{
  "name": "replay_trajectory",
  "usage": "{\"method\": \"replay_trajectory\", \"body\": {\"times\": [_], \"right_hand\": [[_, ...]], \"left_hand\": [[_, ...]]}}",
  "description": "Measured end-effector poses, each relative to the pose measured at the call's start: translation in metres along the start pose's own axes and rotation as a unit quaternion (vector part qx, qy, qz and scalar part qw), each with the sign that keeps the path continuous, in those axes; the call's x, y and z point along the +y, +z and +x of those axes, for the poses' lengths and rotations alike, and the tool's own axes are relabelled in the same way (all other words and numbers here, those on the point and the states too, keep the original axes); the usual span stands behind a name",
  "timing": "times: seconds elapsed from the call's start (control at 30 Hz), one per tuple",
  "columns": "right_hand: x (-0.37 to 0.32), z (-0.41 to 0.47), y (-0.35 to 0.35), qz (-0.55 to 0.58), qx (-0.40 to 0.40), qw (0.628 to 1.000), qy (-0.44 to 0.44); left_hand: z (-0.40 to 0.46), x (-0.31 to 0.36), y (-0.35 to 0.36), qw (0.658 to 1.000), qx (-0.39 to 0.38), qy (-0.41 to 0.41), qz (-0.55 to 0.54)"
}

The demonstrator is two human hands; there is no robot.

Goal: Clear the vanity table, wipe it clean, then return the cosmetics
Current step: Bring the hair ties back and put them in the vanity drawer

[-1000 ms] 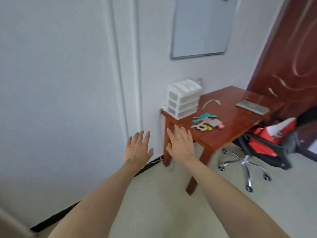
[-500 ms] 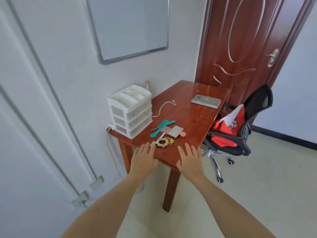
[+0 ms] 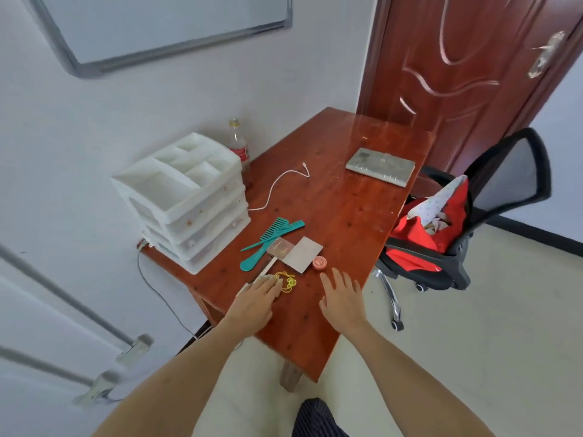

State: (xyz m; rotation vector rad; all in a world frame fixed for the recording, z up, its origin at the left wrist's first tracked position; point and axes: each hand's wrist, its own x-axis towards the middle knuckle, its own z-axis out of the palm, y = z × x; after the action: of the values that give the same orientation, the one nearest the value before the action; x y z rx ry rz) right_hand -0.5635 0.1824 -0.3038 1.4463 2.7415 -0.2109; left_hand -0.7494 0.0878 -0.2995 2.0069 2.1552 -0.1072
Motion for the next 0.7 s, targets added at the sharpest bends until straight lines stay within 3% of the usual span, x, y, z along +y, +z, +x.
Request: {"method": "replay_trajectory", "body": {"times": [0.4, 0.7], "right_hand": [[0.019, 0.080, 0.035, 0.001, -0.039, 0.996, -0.084], [0.030, 0.097, 0.047, 0.018, 0.084, 0.988, -0.125]], "left_hand": [[0.069, -0.018, 0.012, 0.996, -0.050, 0.048, 0.061], [0.087, -0.029, 0.006, 0.995, -0.033, 0.049, 0.075]]}}
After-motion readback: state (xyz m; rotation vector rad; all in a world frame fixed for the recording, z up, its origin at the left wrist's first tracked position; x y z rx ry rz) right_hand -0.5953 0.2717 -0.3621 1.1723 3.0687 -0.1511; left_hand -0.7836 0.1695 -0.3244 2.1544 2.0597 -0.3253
